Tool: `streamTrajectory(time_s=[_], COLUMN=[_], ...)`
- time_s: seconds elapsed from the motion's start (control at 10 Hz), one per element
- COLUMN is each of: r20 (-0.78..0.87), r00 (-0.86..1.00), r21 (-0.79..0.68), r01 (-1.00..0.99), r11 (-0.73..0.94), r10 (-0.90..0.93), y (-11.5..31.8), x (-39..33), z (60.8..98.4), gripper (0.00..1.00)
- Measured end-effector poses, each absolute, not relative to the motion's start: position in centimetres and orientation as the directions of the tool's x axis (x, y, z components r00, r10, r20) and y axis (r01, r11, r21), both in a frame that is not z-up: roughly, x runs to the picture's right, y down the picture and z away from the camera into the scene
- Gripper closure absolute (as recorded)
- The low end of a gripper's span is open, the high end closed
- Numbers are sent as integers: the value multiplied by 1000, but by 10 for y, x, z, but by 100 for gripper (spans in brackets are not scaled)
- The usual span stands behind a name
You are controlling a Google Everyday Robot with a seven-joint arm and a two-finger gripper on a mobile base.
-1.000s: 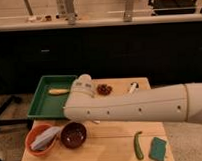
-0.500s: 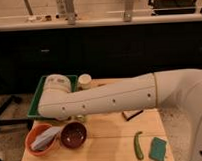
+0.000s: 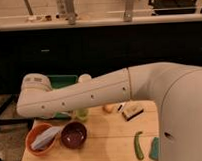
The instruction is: Place fork in tray
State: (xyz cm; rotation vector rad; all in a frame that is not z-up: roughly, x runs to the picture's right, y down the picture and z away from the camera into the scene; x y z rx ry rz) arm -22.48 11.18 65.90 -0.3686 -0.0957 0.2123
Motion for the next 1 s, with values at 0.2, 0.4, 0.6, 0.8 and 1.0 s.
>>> streamTrajectory(time_s=[0.2,0.4,0.6,0.8,1.0], r20=[51,52,53,53,61], r00=[974,974,974,974,974], r21=[-366,-366,-366,-366,-373], r01=[-189,-187,-187,-187,-179], r11=[911,912,912,912,910], r10=[222,221,221,221,217], y=[111,112,112,112,109], x=[-223,-224,-223,-223,-225], z=[660,659,660,660,662], gripper=[80,80,80,80,80])
